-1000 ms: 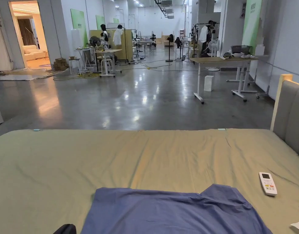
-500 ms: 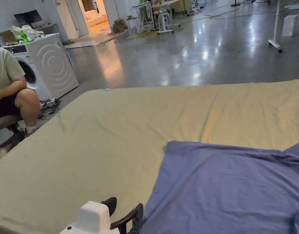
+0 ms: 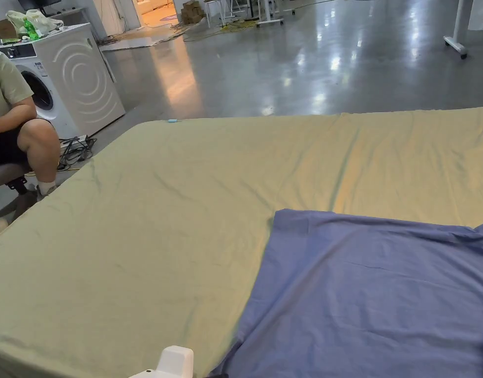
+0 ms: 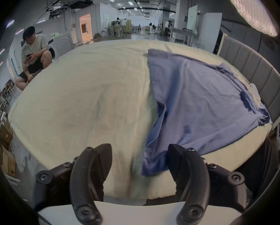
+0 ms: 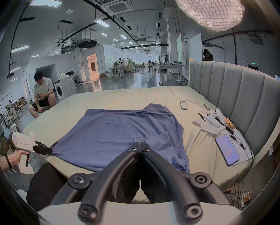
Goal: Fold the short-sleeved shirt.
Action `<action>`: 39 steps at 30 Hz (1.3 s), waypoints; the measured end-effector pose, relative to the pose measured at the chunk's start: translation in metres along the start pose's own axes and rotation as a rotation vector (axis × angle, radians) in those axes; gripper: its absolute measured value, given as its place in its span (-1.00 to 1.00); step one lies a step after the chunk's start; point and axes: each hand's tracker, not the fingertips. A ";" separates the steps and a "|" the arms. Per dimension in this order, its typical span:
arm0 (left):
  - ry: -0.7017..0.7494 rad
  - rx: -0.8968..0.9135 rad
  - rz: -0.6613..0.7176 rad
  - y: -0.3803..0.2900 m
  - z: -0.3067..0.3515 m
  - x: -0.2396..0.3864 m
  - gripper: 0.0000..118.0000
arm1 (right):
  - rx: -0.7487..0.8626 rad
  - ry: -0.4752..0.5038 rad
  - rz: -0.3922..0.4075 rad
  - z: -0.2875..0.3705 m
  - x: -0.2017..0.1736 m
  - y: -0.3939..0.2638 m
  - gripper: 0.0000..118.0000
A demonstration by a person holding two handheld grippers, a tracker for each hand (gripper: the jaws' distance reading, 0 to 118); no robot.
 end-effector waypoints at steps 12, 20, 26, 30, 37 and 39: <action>0.017 -0.121 -0.216 0.014 -0.008 0.028 -0.82 | -0.061 -0.061 -0.021 -0.001 0.025 -0.013 -0.99; 0.050 -0.182 -0.218 0.030 0.000 0.057 -0.82 | -0.181 -0.197 -0.156 -0.038 0.098 -0.043 0.18; 0.049 -0.178 -0.173 0.029 -0.010 0.032 -0.82 | -0.306 -0.178 -0.037 -0.077 0.117 -0.079 0.18; 0.056 -0.197 -0.187 0.028 -0.022 0.022 -0.82 | -0.281 -0.128 0.016 -0.090 0.111 -0.078 0.16; 0.059 -0.205 -0.184 0.025 -0.021 0.020 -0.82 | -0.334 -0.062 -0.002 -0.125 0.119 -0.080 -0.67; 0.057 -0.198 -0.173 0.023 -0.020 0.023 -0.82 | -0.356 -0.050 -0.011 -0.128 0.122 -0.080 -0.70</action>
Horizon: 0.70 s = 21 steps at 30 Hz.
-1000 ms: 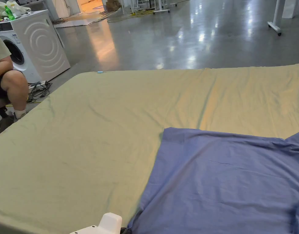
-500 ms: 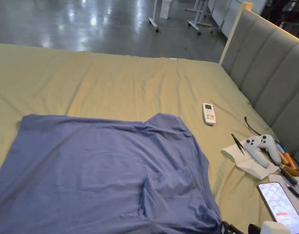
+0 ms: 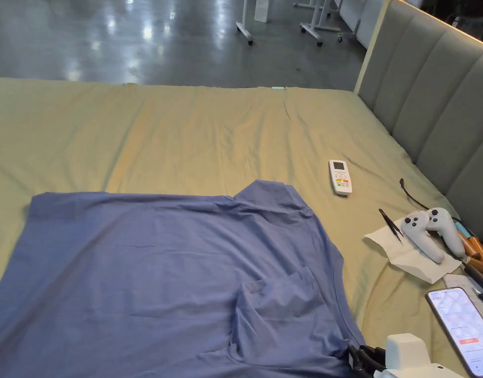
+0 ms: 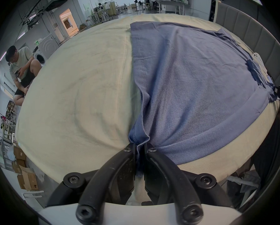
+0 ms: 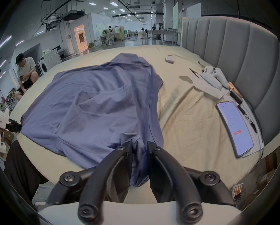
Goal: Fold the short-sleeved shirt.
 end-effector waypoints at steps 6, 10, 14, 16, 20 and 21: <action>-0.034 0.066 0.063 -0.002 0.020 0.003 -0.87 | 0.024 0.030 -0.076 0.017 0.009 -0.006 -0.94; -0.188 0.109 0.214 0.002 0.047 -0.012 -0.90 | 0.094 0.048 -0.145 0.038 0.015 -0.009 -0.94; -0.249 0.177 0.317 0.020 0.052 -0.025 -0.90 | 0.115 0.049 -0.155 0.050 0.012 0.009 -0.94; -0.291 0.198 0.347 0.040 0.049 -0.032 -0.90 | 0.131 0.045 -0.152 0.038 0.020 0.018 -0.94; -0.286 0.214 0.384 0.088 0.034 -0.047 -0.90 | 0.136 0.040 -0.149 0.013 0.021 0.073 -0.94; -0.288 0.215 0.415 0.101 0.026 -0.051 -0.92 | 0.120 0.028 -0.154 0.000 0.023 0.090 -0.94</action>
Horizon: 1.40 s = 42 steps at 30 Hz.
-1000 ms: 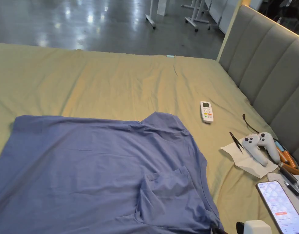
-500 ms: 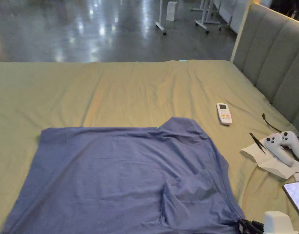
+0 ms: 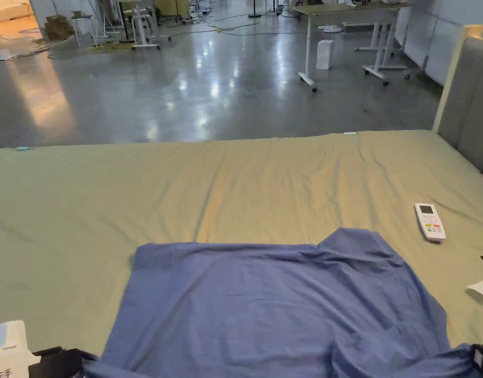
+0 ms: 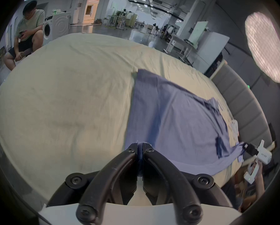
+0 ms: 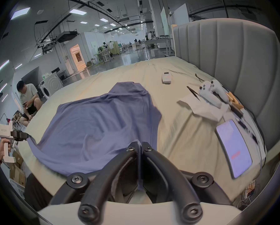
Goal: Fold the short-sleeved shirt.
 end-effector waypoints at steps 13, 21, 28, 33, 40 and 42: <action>0.048 -0.091 0.133 0.088 -0.156 -0.004 -0.92 | -0.221 -0.109 -0.060 -0.171 0.010 0.059 -0.94; 0.174 0.179 -0.015 0.079 -0.081 0.013 0.33 | -0.099 -0.080 -0.063 -0.099 0.005 0.062 0.20; 0.040 0.627 -0.204 0.048 0.107 0.094 0.33 | 0.302 -0.025 0.053 0.062 -0.037 0.073 0.22; 0.073 0.799 -0.421 -0.017 0.183 0.155 0.33 | 0.499 -0.010 0.122 0.139 -0.086 0.061 0.22; 0.115 0.820 -0.477 -0.084 0.208 0.190 -0.66 | 0.624 -0.045 0.309 0.177 -0.134 0.018 -0.64; 0.119 0.804 -0.503 -0.093 0.218 0.196 -0.88 | 0.586 0.000 0.302 0.183 -0.143 0.010 -0.68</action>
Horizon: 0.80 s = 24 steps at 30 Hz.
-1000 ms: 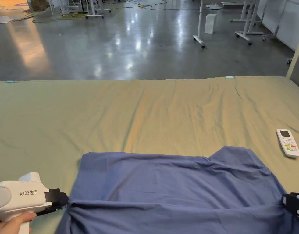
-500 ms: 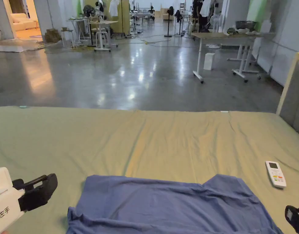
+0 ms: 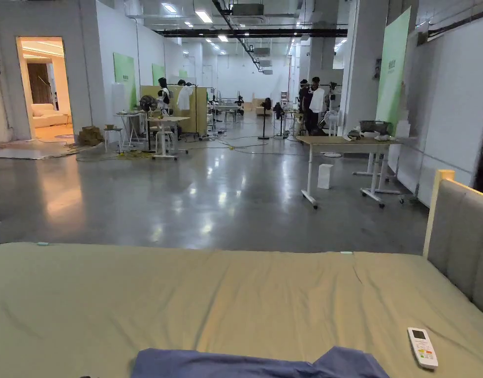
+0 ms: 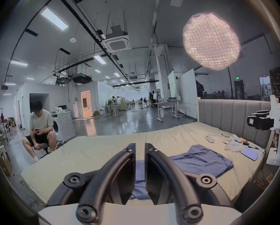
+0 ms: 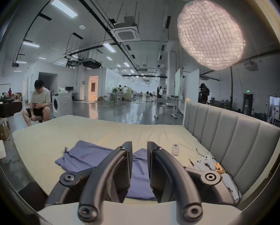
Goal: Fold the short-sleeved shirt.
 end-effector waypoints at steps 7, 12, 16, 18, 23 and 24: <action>-0.078 -0.053 0.022 -0.010 0.010 0.005 -0.95 | -0.016 0.034 -0.026 0.004 -0.015 -0.011 -1.00; -0.094 -0.051 0.041 -0.007 0.010 0.000 -0.95 | -0.048 0.042 -0.062 0.007 -0.011 -0.012 -1.00; -0.090 -0.038 0.033 -0.007 0.009 0.000 -0.95 | -0.051 0.034 -0.064 0.011 -0.010 -0.012 -1.00; -0.093 -0.035 0.028 -0.009 0.007 -0.001 -0.95 | -0.058 0.026 -0.078 0.011 -0.010 -0.014 -1.00; -0.067 -0.097 0.059 -0.024 -0.012 -0.009 -0.95 | -0.082 0.032 -0.099 0.010 -0.007 -0.021 -1.00; -0.042 -0.124 0.080 -0.031 -0.020 -0.012 -0.95 | -0.088 0.032 -0.099 0.009 -0.006 -0.023 -1.00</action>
